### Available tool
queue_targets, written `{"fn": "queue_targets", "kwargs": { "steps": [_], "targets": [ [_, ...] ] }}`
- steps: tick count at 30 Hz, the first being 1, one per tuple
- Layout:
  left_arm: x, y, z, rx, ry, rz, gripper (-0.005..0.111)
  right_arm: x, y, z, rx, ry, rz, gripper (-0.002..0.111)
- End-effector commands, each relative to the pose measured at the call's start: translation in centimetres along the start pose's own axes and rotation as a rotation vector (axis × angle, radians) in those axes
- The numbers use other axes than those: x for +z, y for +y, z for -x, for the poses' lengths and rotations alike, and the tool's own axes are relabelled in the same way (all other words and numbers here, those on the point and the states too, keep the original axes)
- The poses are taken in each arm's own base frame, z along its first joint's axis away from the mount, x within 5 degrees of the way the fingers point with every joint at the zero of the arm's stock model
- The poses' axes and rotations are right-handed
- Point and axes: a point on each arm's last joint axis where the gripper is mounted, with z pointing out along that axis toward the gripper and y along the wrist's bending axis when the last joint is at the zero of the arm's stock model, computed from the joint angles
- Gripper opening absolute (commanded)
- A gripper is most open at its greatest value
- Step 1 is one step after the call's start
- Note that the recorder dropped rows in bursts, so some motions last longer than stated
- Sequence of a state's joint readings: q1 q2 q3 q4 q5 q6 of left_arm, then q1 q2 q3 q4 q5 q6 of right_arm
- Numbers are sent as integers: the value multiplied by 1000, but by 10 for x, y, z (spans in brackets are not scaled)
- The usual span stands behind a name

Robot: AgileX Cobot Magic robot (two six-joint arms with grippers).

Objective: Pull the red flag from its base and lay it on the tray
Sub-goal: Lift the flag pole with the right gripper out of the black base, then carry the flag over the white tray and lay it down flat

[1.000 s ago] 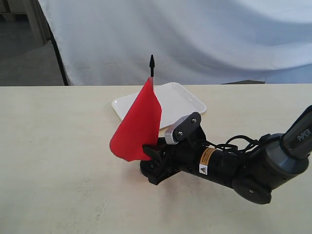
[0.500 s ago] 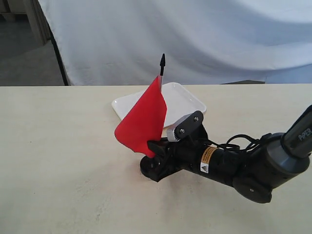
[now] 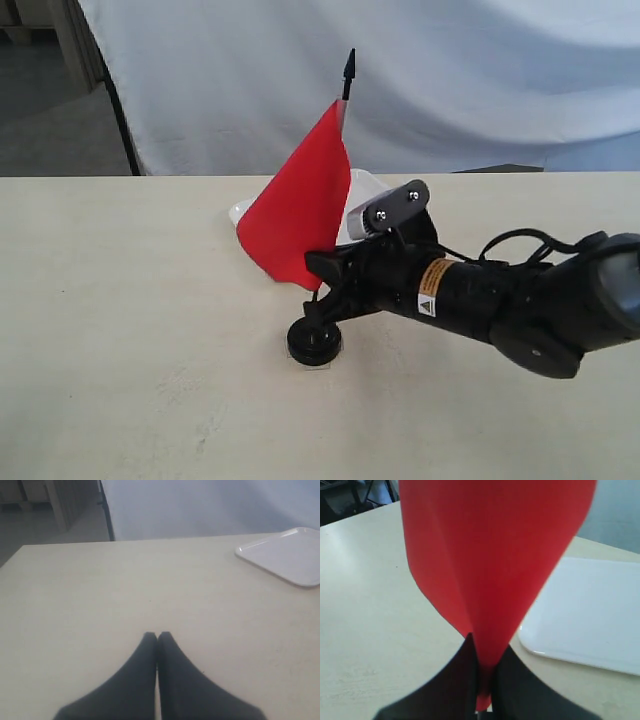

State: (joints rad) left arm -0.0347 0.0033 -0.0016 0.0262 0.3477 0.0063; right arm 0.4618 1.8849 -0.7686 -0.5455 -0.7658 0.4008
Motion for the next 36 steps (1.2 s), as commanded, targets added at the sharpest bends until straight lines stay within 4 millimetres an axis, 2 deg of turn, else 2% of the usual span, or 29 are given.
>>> {"fn": "queue_targets", "kwargs": {
  "steps": [1,8,11,13,18,25,29,36],
  "targets": [
    [0,0,0,-4,-6,3,0,0,-13,20,44,129,-126,-1],
    [0,0,0,-4,-6,3,0,12,-45,64,-8,350,-384,-1],
    [0,0,0,-4,-6,3,0,21,-54,87,-134,377,-416,-1],
    [0,0,0,-4,-6,3,0,30,-61,94,-241,425,-427,-1],
    [0,0,0,-4,-6,3,0,54,-81,92,-534,618,-439,-1],
    [0,0,0,-4,-6,3,0,84,-112,93,-811,802,-512,-1],
    [0,0,0,-4,-6,3,0,103,-121,90,-915,817,-514,-1],
    [0,0,0,-4,-6,3,0,129,-133,70,-1249,858,-484,-1]
  ]
}}
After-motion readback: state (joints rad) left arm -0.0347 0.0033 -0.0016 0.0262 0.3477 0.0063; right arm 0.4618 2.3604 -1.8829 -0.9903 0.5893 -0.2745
